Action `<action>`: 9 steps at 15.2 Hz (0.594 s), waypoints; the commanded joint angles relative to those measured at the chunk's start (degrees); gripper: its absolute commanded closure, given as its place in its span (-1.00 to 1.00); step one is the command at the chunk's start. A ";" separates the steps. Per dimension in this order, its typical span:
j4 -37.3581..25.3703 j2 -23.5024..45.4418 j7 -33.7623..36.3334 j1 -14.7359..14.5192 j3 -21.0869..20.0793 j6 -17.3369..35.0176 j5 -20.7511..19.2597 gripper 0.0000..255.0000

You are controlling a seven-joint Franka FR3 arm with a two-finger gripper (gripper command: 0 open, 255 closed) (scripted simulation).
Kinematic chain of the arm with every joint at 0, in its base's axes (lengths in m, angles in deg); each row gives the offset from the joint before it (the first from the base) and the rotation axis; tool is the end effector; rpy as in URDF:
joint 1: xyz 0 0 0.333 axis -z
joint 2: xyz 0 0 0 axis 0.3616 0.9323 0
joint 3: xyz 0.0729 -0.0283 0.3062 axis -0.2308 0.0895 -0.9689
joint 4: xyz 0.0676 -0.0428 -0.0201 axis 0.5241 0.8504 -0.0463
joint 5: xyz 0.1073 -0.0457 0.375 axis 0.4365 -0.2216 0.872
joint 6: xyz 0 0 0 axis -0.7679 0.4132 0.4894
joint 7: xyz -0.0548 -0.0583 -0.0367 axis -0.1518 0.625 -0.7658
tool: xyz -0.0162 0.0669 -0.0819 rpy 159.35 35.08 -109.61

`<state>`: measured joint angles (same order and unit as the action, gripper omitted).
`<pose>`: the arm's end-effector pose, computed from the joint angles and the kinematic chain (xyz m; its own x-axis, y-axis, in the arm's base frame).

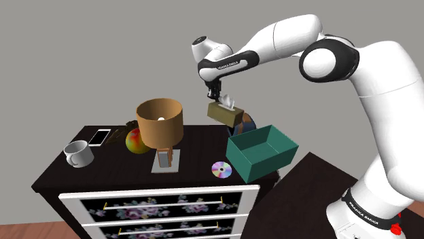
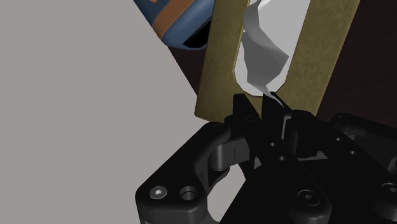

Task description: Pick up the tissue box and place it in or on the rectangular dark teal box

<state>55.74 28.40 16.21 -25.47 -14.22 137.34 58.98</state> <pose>0.7391 0.0547 0.3228 0.9183 0.3609 -0.1626 0.3958 -0.8448 0.3600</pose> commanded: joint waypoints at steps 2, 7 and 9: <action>-0.71 -0.90 -0.60 -0.07 -0.10 -1.54 0.23 1.00; -2.32 -1.79 -1.57 -0.16 -0.20 -3.86 0.53 1.00; 7.26 -7.98 -0.64 0.82 -0.33 -0.55 0.27 1.00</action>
<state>59.47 22.83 15.27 -25.00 -14.49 135.69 59.32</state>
